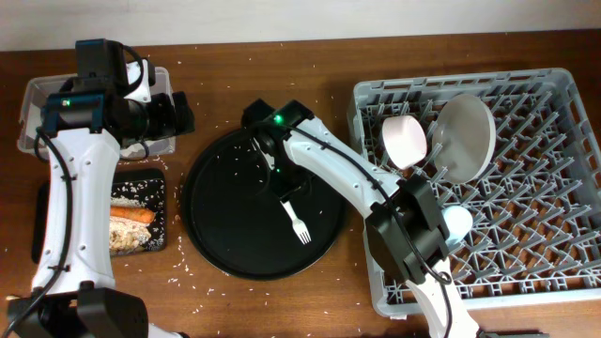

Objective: Sort waste into correct bins and load items into the dishwasher rack
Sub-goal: 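Grasp the white plastic fork on the tray with the right gripper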

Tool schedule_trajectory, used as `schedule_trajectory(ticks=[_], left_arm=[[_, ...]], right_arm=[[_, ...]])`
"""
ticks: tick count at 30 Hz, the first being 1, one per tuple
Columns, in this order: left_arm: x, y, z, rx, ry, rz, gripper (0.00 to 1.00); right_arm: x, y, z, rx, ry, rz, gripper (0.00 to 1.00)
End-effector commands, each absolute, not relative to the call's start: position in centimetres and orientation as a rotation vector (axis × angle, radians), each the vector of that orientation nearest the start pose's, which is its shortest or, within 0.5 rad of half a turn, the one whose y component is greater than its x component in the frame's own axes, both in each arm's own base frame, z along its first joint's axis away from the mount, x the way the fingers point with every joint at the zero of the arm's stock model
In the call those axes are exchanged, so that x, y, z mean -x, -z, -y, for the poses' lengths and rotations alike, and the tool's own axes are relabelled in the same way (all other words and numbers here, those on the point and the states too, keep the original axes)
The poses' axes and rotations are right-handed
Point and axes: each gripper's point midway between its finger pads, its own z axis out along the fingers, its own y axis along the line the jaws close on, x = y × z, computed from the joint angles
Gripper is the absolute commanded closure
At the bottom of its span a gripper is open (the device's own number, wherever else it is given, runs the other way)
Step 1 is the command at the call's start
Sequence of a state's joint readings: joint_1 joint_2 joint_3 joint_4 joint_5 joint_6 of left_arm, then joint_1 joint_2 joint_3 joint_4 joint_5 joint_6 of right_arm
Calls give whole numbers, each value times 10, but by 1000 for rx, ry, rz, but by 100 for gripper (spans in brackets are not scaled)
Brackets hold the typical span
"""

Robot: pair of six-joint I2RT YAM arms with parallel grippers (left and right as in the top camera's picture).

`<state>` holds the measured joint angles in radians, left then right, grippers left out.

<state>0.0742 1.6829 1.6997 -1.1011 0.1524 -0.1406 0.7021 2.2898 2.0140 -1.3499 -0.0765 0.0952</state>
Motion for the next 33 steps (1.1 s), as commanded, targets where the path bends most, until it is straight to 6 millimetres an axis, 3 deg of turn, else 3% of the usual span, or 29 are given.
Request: schedule_trajectory(ticks=[1,4,6,14,16,20,22,28,30,33], left_arm=[[-407,-225,-5,237,220,-2639,1],[-407,-225,-5,237,220,-2639,1],[-407,-225,-5,237,219,-2639,1],[-407,-225,-5,237,219,-2639,1],[-407,-225,-5,237,220,-2639,1],[-407,-225,-5,237,220,-2639,1],[-407,-225,-5,237,219,-2639,1],[-407,-225,-5,237,220,-2639,1],[-407,-225,-5,237,220,-2639,1],[-407,-225,-5,237,219,-2639,1]], right_arm=[[-284,-26,-277,866,-89,-3269,46],[-251,-7,-268,862,-155,-3403,46],[-239,-2,-271,858,-238,-3443,46],[-238,-1,-286,851,-384,-3428,52],[-243,-3,-288,804,-376,-3425,59],[-262,2,-287,583,-82,-3361,46],[-263,2,-287,564,13,-3330,46],[-277,-7,-305,521,82,-3202,41],[-285,-6,-307,519,90,-3162,44],[-291,-1,-303,517,132,-3128,57]])
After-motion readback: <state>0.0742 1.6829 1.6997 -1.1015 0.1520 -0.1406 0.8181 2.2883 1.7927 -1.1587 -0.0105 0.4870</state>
